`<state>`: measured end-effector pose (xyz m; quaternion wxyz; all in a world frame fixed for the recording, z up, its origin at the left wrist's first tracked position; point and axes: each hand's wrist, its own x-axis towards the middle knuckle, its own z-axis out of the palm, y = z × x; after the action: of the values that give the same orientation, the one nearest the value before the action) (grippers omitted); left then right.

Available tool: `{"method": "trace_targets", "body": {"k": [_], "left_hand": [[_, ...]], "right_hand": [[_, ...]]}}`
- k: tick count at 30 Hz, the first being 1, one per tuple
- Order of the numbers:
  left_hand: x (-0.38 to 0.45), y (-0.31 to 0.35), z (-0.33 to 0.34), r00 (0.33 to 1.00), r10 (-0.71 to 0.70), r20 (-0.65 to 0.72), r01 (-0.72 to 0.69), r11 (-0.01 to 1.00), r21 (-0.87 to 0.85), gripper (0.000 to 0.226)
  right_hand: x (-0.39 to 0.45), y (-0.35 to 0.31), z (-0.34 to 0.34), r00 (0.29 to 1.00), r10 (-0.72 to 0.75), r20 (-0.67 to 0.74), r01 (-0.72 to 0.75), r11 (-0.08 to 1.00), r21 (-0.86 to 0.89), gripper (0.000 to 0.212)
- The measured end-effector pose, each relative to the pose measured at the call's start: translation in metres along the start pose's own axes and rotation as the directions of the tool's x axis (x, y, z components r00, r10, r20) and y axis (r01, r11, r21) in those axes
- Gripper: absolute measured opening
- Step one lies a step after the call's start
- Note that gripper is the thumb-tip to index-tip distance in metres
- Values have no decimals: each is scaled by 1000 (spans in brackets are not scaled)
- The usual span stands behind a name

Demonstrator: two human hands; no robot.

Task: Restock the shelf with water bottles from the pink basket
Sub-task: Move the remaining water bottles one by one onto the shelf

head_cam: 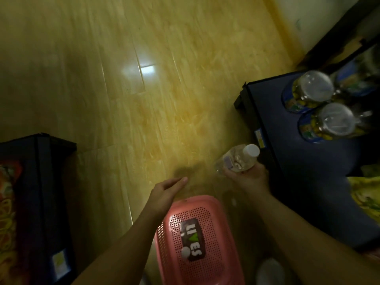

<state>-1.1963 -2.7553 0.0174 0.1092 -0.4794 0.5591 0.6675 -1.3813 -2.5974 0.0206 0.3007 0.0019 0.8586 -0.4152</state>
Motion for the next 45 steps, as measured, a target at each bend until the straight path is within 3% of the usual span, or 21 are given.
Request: {"method": "trace_targets", "body": {"k": [7, 11, 16, 22, 24, 26, 29, 36, 40, 45], "left_hand": [[-112, 117, -43, 999, 16, -43, -11, 995, 98, 61], [-183, 227, -79, 991, 121, -48, -112, 981, 160, 64], [-282, 347, -116, 964, 259, -68, -228, 927, 297, 72], [-413, 467, -131, 918, 392, -65, -347, 871, 348, 84], [-444, 502, -133, 878, 469, -96, -410, 841, 354, 102], [-480, 536, -131, 838, 537, -90, -471, 798, 375, 103], [-537, 586, -124, 769, 639, -29, -575, 710, 406, 81], [-592, 660, -105, 601, 799, -24, -728, 560, 395, 80], [-619, 690, -66, 513, 852, 102, -807, 438, 397, 101], [-635, 703, -16, 459, 856, 240, -859, 358, 366, 115]], "right_hand": [[-86, -156, -76, 997, -38, 60, 45, 993, -111, 31], [-144, -275, -122, 983, -129, 133, 151, 972, -177, 19], [-212, -408, -180, 952, -269, 144, 295, 934, -204, 25], [-310, -567, -263, 915, -402, 32, 401, 901, -165, 28], [-341, -610, -292, 906, -423, -17, 416, 897, -145, 28], [-369, -645, -320, 893, -444, -69, 431, 890, -147, 30], [-404, -684, -359, 869, -476, -131, 455, 876, -162, 35], [-456, -723, -436, 809, -522, -272, 507, 852, -128, 37], [-472, -723, -466, 782, -513, -353, 486, 858, -169, 42], [-488, -724, -484, 788, -481, -386, 446, 876, -182, 47]]}}
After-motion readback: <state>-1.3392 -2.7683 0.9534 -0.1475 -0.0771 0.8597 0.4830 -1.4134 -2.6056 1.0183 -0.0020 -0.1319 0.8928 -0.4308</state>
